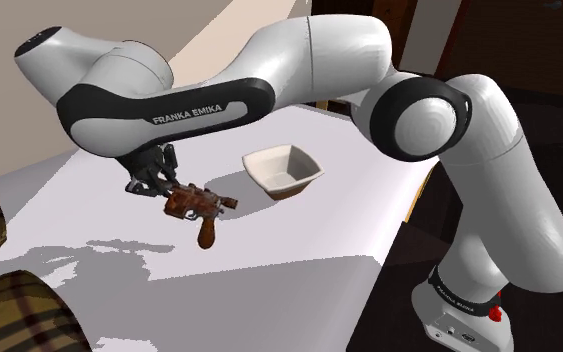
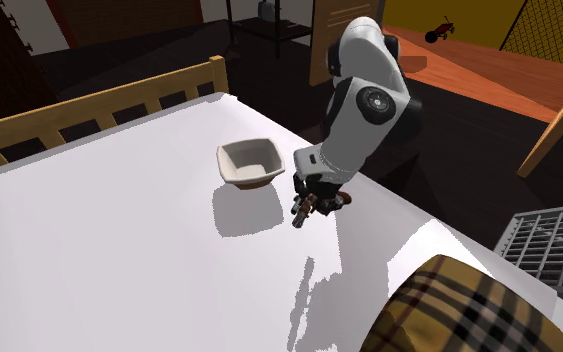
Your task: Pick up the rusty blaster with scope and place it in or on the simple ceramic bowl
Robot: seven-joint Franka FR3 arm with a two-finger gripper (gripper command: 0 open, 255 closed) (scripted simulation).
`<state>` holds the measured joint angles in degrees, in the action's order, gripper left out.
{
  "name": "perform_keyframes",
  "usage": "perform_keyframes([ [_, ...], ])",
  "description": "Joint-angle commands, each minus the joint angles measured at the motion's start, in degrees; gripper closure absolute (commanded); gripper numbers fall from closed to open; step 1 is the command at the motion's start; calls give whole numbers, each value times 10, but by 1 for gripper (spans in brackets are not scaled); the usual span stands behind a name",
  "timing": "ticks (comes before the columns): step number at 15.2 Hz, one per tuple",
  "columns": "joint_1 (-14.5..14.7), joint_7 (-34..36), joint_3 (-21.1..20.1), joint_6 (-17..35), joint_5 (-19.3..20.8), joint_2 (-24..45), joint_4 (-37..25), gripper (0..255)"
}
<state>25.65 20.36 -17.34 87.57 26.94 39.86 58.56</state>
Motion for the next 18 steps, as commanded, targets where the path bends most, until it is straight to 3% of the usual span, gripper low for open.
perform_keyframes([
  [1,3,-4,0,-14,0,1,-16,255],
  [8,-93,-48,2,78,-21,-130,188,255],
  [18,-195,-150,32,161,-43,-242,343,255],
])
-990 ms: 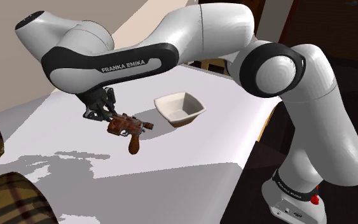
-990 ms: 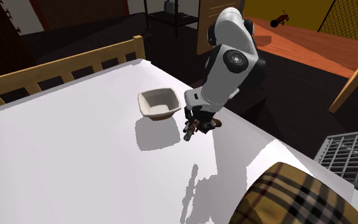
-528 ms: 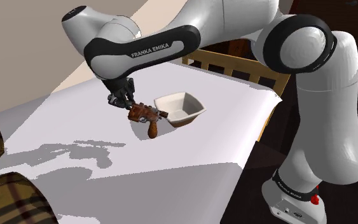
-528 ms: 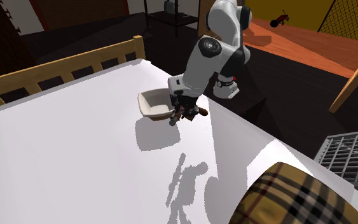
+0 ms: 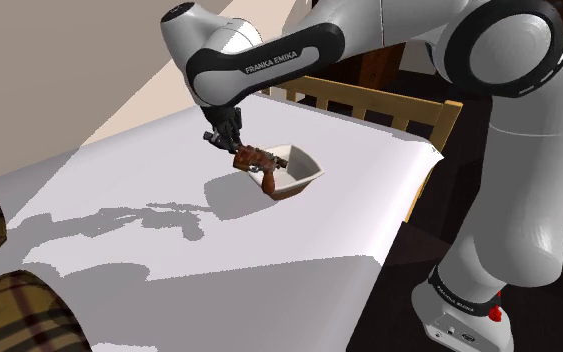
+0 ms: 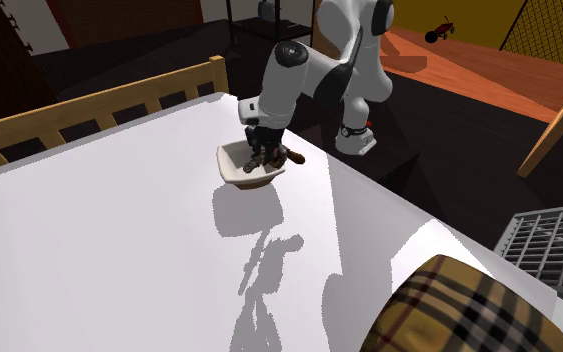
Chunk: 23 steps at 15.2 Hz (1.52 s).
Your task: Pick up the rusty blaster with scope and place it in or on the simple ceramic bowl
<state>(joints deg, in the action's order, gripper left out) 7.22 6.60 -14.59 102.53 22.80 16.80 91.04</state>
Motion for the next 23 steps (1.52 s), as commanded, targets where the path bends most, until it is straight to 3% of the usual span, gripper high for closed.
perform_keyframes([
  [1,-20,-24,9,18,-4,-19,28,255],
  [11,-105,-148,59,75,-16,-69,89,255],
  [23,-106,-118,63,154,1,-45,149,255],
])
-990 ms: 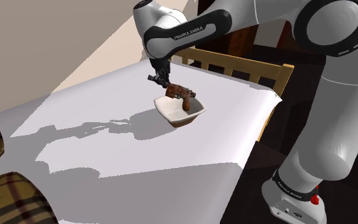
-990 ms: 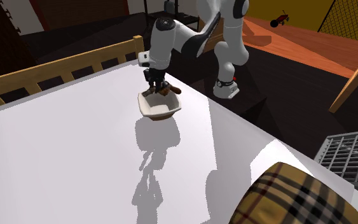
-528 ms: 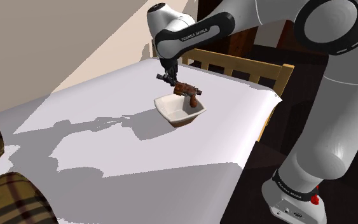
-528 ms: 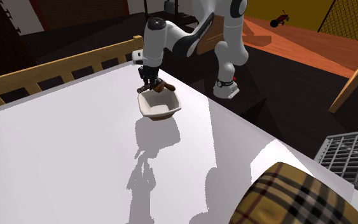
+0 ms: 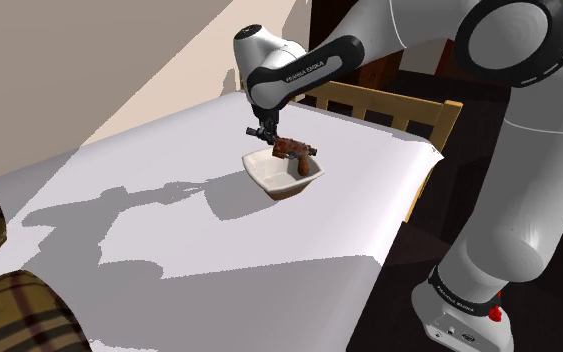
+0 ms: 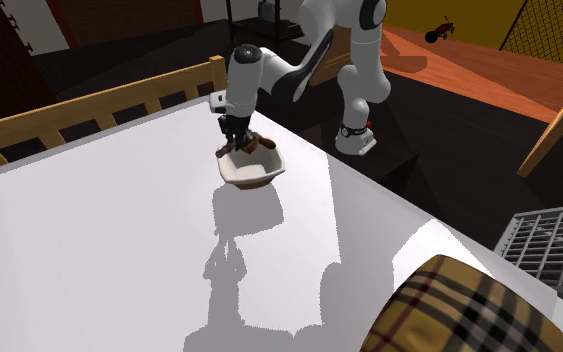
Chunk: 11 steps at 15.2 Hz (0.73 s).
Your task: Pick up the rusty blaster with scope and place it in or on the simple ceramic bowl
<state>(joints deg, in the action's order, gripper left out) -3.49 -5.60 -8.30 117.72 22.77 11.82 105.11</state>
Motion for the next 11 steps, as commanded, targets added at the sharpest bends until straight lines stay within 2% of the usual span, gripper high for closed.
perform_keyframes([
  [1,1,7,0,9,3,7,12,255],
  [6,2,20,4,38,11,22,29,255],
  [11,5,19,6,38,11,22,29,255],
])
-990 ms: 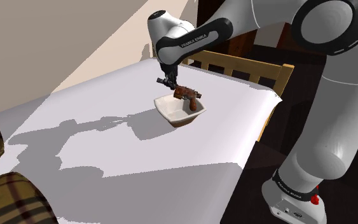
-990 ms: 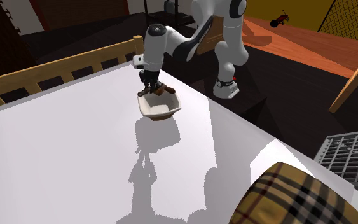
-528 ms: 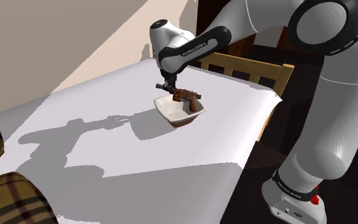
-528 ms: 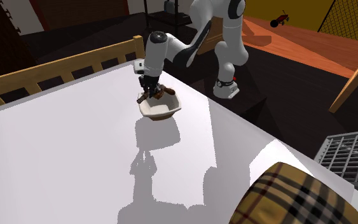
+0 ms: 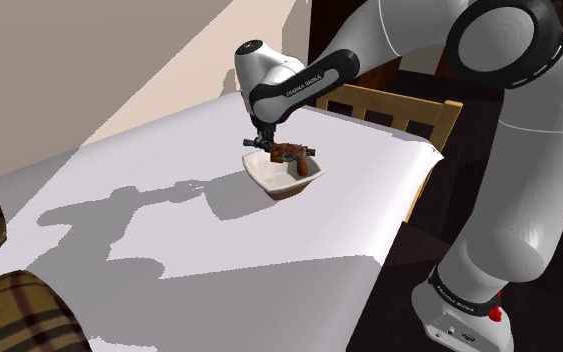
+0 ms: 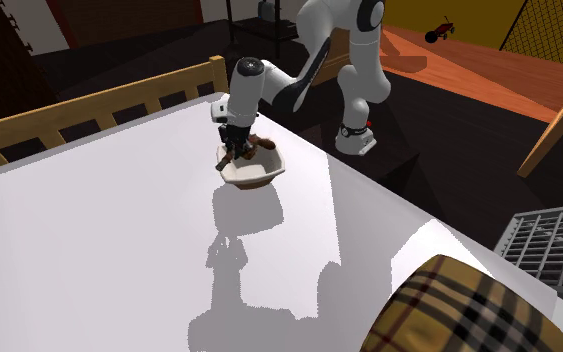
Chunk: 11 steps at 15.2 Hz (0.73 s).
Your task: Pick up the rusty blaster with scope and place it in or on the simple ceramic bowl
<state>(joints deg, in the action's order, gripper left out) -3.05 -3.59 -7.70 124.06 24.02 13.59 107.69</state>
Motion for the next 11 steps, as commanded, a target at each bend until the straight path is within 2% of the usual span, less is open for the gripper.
perform_keyframes([
  [1,1,-1,1,-25,-2,4,3,255],
  [3,2,-1,2,-25,-2,4,3,255],
  [4,1,-2,2,-25,-2,8,-1,0],
  [9,2,-1,2,-25,-2,4,4,0],
  [11,7,-7,-3,-57,-11,-12,-13,0],
])
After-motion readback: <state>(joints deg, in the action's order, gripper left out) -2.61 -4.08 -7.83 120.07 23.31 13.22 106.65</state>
